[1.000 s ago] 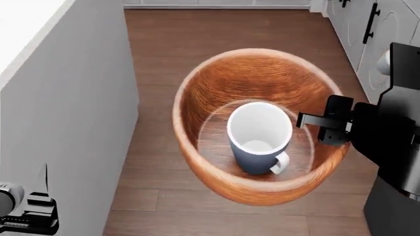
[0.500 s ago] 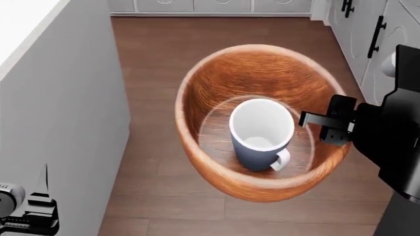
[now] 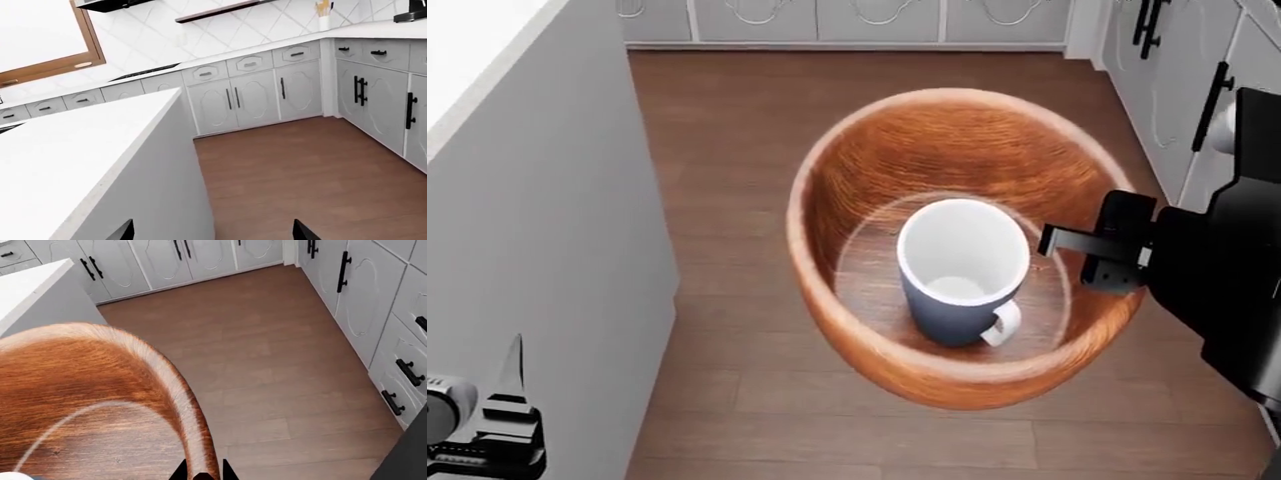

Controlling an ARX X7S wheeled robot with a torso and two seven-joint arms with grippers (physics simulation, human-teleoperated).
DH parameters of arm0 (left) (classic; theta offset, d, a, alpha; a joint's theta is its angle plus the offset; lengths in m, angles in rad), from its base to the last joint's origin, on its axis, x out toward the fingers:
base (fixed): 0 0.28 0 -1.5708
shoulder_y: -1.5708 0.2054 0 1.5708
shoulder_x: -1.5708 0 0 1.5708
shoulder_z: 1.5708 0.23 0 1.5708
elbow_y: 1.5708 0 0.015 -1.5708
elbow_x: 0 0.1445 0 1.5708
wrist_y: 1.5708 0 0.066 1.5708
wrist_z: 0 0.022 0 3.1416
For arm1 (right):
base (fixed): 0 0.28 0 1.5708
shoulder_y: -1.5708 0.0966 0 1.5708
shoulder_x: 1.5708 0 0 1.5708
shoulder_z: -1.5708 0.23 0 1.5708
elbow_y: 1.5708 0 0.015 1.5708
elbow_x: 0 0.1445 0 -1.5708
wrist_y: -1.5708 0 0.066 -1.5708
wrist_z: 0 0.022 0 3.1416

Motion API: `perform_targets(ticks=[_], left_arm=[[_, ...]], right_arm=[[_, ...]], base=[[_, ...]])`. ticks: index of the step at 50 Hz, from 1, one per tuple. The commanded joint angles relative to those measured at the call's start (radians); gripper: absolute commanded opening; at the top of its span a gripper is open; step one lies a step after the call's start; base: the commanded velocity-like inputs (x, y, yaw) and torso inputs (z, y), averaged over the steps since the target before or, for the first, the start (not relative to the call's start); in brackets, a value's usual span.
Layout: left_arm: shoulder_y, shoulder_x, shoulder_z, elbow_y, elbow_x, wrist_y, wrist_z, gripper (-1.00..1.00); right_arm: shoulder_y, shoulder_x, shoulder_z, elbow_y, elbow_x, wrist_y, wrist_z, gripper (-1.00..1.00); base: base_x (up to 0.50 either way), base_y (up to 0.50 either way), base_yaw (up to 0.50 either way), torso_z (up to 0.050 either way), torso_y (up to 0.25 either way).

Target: Place the cup inside the bowl on the dining table and move the bowl to any counter.

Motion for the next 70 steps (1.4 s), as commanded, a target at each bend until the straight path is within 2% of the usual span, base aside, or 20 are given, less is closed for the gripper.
perform_targets(ticks=[1, 31, 70], left_arm=[[-0.001, 0.008, -0.005, -0.018, 0.002, 0.043, 0.001, 1.0], [-0.021, 0.002, 0.005, 0.01, -0.008, 0.01, -0.012, 1.0], [-0.017, 0.0, 0.026, -0.017, -0.003, 0.036, -0.014, 1.0]], right_arm=[[0.009, -0.005, 0.013, 0.0, -0.007, -0.007, -0.014, -1.0], [-0.006, 0.001, 0.018, -0.01, 0.004, -0.014, -0.012, -1.0], [-0.018, 0.002, 0.015, -0.005, 0.005, -0.027, -0.023, -1.0]], base=[[0.5, 0.0, 0.0, 0.0, 0.0], [0.5, 0.0, 0.0, 0.0, 0.002], [0.5, 0.0, 0.0, 0.0, 0.001]])
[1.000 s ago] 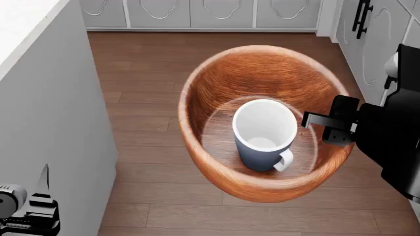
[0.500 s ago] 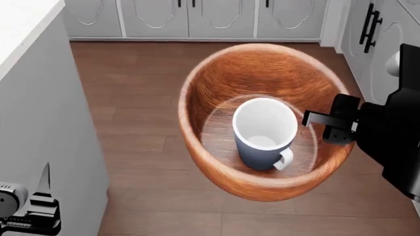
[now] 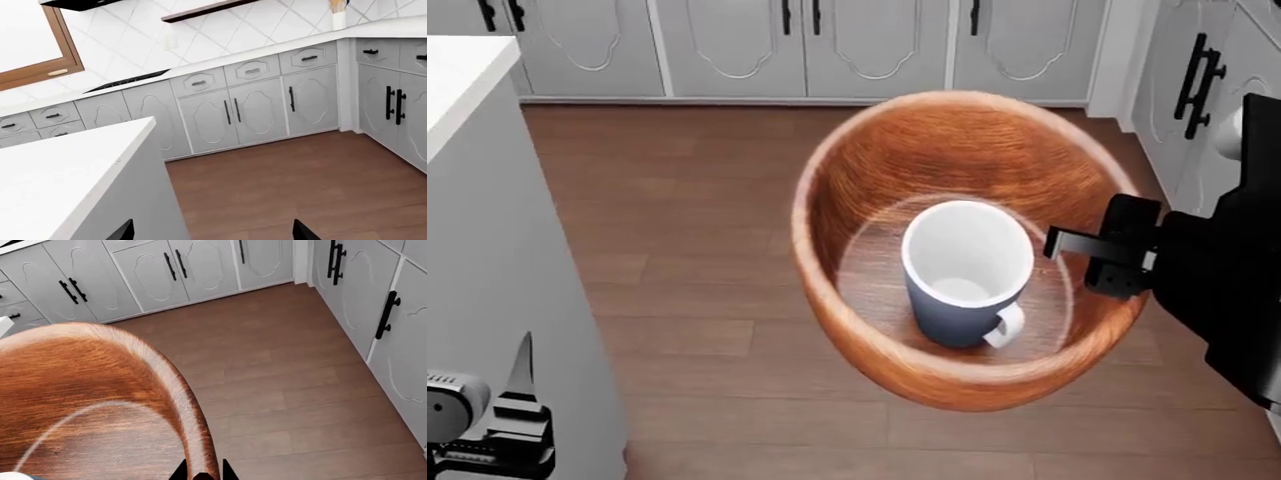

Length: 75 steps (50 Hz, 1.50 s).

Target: Place the cup inside the bowl on the dining table and move the bowl to any counter.

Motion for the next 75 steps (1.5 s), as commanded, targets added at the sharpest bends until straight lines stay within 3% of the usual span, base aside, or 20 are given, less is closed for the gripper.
perform_targets(ticks=[1, 34, 75], left_arm=[[0.004, 0.004, -0.007, -0.019, 0.002, 0.046, 0.005, 1.0], [-0.053, 0.014, 0.053, -0.053, 0.024, 0.036, -0.004, 1.0], [-0.046, 0.0, 0.035, -0.049, 0.001, 0.04, -0.002, 1.0]], right_arm=[[-0.006, -0.006, 0.014, -0.01, -0.006, -0.014, -0.018, -1.0], [0.041, 0.003, 0.018, -0.007, 0.005, 0.0, -0.013, -1.0], [0.149, -0.02, -0.011, 0.031, -0.01, 0.032, -0.022, -1.0]], base=[[0.5, 0.0, 0.0, 0.0, 0.01], [0.5, 0.0, 0.0, 0.0, 0.001], [0.5, 0.0, 0.0, 0.0, 0.002]])
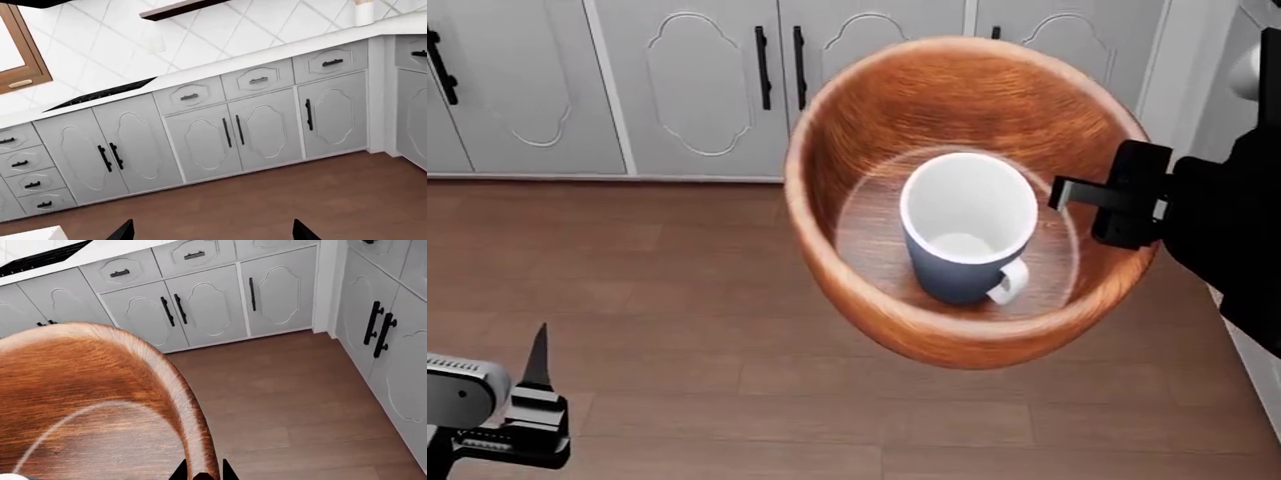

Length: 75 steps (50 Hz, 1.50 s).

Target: Place the cup inside the bowl on the dining table and move the bowl to any counter.

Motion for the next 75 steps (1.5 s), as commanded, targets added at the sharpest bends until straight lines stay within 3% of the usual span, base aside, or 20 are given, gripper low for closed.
perform_targets(ticks=[1, 75], left_arm=[[0.001, 0.002, -0.014, -0.011, -0.004, 0.04, 0.008, 1.0], [-0.01, -0.007, -0.017, -0.004, -0.03, 0.044, -0.001, 1.0]], right_arm=[[0.036, -0.018, 0.011, 0.008, -0.01, -0.005, -0.021, -1.0], [0.092, -0.022, 0.0, 0.003, 0.011, 0.022, 0.008, -1.0]], base=[[0.5, 0.0, 0.0, 0.0, 0.01], [0.5, 0.0, 0.0, 0.0, 0.001]])
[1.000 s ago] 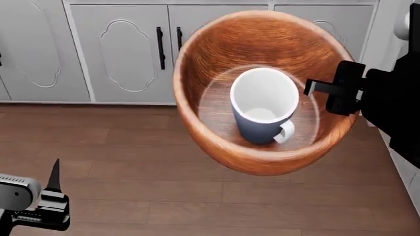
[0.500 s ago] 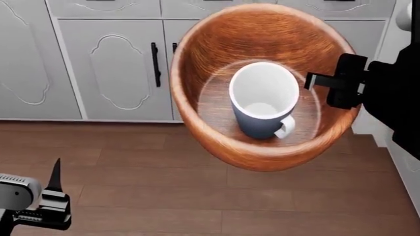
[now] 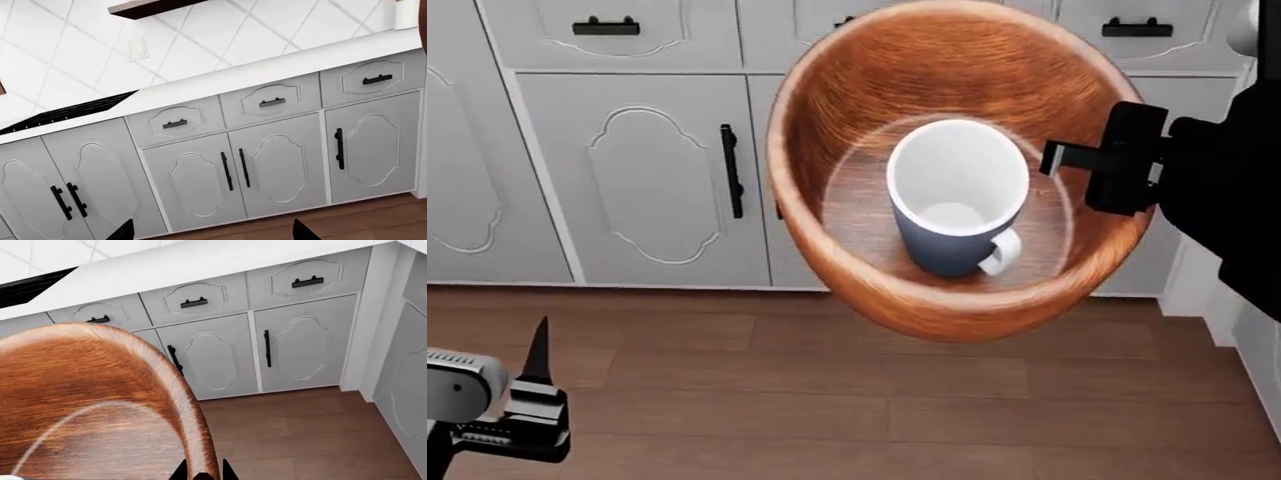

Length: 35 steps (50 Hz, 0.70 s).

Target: Place the cup inside the bowl on the dining table and move the bowl to any counter.

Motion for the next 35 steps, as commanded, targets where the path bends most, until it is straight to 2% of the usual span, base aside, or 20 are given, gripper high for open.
perform_targets(ticks=[1, 35], left_arm=[[0.007, -0.003, -0.022, 0.001, -0.008, 0.038, 0.006, 1.0], [-0.015, -0.009, -0.019, 0.02, -0.013, 0.018, -0.009, 1.0]], right_arm=[[0.014, -0.007, 0.016, -0.004, -0.008, -0.007, -0.013, -1.0], [-0.015, -0.016, 0.001, 0.015, -0.027, -0.036, -0.035, -1.0]], base=[[0.5, 0.0, 0.0, 0.0, 0.0], [0.5, 0.0, 0.0, 0.0, 0.002]])
